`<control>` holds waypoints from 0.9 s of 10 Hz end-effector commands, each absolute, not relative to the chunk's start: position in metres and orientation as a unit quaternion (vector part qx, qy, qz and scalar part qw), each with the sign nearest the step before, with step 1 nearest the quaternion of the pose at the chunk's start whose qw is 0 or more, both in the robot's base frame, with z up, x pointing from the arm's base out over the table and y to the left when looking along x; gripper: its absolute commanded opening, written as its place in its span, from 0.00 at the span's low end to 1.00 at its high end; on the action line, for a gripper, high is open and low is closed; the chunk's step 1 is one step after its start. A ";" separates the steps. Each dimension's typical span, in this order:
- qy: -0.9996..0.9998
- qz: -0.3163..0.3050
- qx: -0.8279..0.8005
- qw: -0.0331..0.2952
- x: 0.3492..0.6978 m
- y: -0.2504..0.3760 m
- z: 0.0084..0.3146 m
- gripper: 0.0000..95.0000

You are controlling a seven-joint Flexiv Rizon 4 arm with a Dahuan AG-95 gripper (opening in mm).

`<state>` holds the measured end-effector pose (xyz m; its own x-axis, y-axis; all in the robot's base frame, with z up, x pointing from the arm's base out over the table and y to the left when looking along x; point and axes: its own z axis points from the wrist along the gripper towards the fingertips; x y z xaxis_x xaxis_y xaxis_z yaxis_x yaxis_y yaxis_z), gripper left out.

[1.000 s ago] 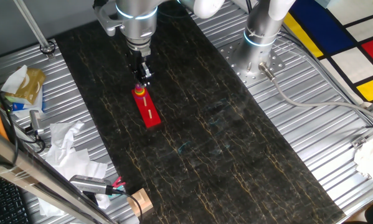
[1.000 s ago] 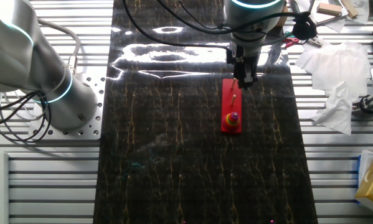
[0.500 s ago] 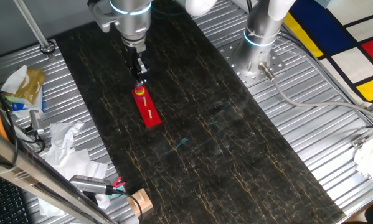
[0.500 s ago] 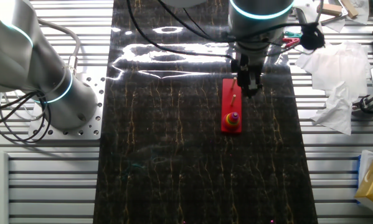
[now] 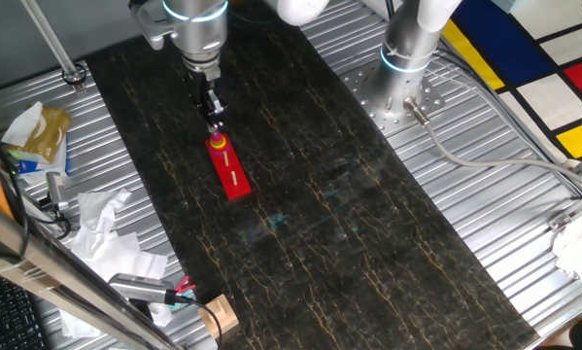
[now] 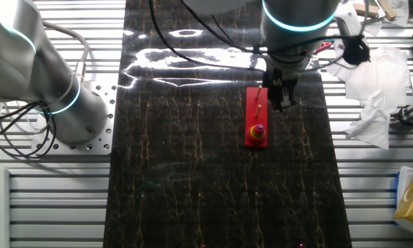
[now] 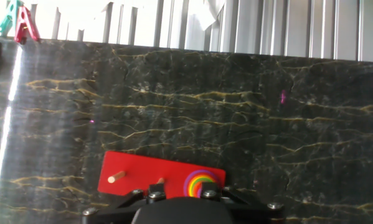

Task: Take out one Hanoi block and throw it aside

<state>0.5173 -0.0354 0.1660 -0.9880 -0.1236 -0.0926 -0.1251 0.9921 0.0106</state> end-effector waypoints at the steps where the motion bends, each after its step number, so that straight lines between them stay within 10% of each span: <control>1: 0.997 0.009 -0.061 0.047 0.518 -0.038 0.163 0.20; 3: 0.997 0.012 -0.063 0.047 0.518 -0.042 0.160 0.20; 4: 0.997 0.014 -0.063 0.046 0.518 -0.044 0.159 0.40; 9: 0.997 0.021 -0.062 0.037 0.521 -0.045 0.151 0.40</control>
<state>0.5215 -0.0454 0.1506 -0.9898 -0.1228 -0.0726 -0.1258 0.9913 0.0378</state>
